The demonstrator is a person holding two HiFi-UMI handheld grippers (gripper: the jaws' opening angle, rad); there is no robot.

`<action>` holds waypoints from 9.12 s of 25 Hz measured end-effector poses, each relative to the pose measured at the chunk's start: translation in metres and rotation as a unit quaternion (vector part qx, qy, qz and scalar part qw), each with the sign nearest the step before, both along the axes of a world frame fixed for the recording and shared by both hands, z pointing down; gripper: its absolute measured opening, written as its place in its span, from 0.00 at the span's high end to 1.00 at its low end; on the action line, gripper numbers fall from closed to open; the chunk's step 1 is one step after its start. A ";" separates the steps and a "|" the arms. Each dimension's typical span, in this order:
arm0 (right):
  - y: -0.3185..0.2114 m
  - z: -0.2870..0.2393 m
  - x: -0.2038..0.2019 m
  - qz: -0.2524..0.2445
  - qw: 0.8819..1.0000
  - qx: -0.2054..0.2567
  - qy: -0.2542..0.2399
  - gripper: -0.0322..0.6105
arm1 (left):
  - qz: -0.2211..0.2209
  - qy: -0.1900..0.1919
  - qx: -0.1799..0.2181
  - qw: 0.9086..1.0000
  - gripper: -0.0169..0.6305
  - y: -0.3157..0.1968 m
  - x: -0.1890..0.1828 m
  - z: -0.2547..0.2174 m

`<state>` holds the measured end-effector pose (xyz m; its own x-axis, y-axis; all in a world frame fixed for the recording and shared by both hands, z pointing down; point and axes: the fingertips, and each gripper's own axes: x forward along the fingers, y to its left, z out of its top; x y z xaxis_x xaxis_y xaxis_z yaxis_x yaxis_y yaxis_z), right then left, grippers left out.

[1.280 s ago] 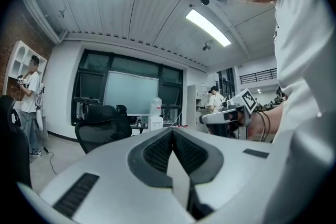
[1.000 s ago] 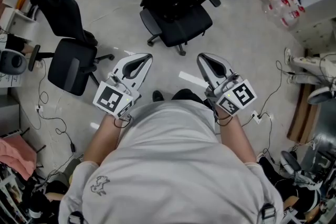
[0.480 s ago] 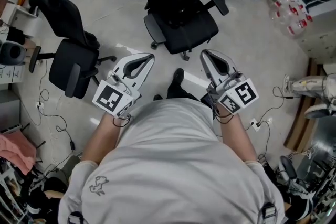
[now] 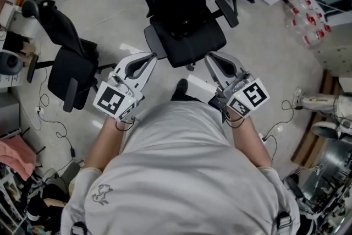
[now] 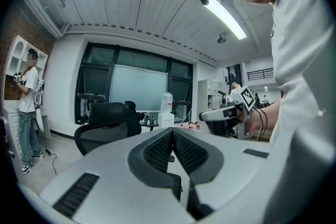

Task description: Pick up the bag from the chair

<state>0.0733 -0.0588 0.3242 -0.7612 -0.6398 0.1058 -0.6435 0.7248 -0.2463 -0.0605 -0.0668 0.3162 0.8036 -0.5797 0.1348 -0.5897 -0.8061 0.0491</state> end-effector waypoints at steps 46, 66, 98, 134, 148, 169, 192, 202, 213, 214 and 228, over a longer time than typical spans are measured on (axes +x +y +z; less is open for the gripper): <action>-0.208 0.042 -0.038 0.077 0.992 -0.084 -0.047 0.81 | 0.079 0.031 -0.048 0.995 0.96 -0.219 -0.027 0.023; -0.324 0.092 0.047 -0.011 0.994 -0.102 -0.022 0.71 | -0.012 -0.019 -0.023 0.999 0.96 -0.295 0.040 0.017; -0.393 0.241 0.020 -0.037 0.963 -0.258 -0.073 0.65 | 0.024 -0.051 -0.127 0.990 0.96 -0.362 0.058 0.118; -0.424 0.209 0.001 -0.064 0.943 -0.255 -0.205 0.58 | 0.021 -0.043 -0.150 0.988 0.96 -0.368 0.056 0.133; -0.450 0.184 -0.024 -0.094 0.956 -0.203 -0.188 0.88 | 0.002 -0.035 -0.151 0.988 0.96 -0.366 0.045 0.129; -0.393 0.156 -0.007 -0.108 0.944 -0.239 -0.198 0.90 | -0.008 -0.019 -0.101 0.995 0.96 -0.333 0.052 0.094; -0.317 0.093 -0.004 -0.131 0.941 -0.226 -0.215 0.90 | -0.059 -0.038 -0.042 0.997 0.96 -0.266 0.011 0.053; -0.253 0.084 -0.011 -0.074 0.951 -0.198 -0.226 0.90 | -0.013 -0.023 0.006 1.000 0.96 -0.229 -0.010 0.025; -0.175 0.058 -0.023 0.034 0.961 -0.148 -0.233 0.90 | 0.079 -0.019 0.018 0.997 0.96 -0.135 -0.052 0.012; -0.169 0.057 -0.023 0.043 0.960 -0.145 -0.235 0.90 | 0.081 -0.019 0.018 0.996 0.96 -0.129 -0.058 0.012; -0.073 0.028 0.004 0.103 0.958 -0.104 -0.245 0.90 | 0.126 -0.006 0.009 0.992 0.96 -0.048 -0.064 0.021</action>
<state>0.0773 -0.1320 0.3524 -0.6113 -0.7863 -0.0903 -0.5378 0.4964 -0.6815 -0.1240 -0.1149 0.3376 0.9216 -0.3631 0.1370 -0.3698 -0.9288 0.0263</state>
